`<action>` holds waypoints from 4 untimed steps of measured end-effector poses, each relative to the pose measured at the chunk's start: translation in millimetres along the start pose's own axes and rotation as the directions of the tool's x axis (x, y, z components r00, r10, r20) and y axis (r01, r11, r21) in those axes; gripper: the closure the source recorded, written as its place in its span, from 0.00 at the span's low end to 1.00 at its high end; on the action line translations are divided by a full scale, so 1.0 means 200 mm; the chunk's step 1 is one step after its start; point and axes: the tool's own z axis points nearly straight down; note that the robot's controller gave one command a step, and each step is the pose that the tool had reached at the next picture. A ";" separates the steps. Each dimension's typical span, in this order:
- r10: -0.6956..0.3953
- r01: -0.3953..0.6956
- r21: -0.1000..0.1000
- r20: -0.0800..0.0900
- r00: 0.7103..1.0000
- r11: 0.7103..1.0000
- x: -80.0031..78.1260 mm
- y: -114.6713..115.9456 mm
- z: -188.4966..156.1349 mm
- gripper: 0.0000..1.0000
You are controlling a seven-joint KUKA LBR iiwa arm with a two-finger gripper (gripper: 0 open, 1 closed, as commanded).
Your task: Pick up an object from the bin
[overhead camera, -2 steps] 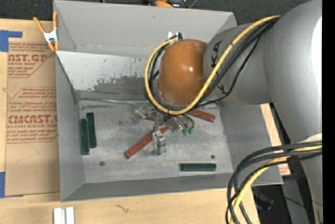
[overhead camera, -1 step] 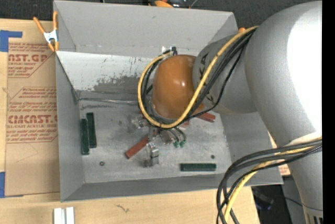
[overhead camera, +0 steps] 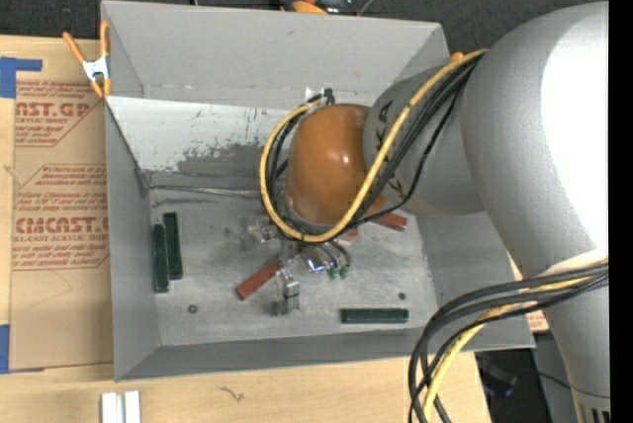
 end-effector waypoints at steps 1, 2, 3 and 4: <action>0.000 0.000 0.000 0.000 1.000 1.000 0.00 0.00 -0.01 1.00; 0.001 -0.001 0.001 0.003 1.000 1.000 0.00 0.00 -0.14 1.00; 0.000 0.000 0.002 0.004 1.000 1.000 -0.01 0.00 -0.31 1.00; 0.000 0.000 0.002 0.007 1.000 1.000 -0.02 0.00 -0.59 1.00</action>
Offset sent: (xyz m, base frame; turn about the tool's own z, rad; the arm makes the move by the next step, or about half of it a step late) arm 0.0000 0.0000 0.0000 0.0000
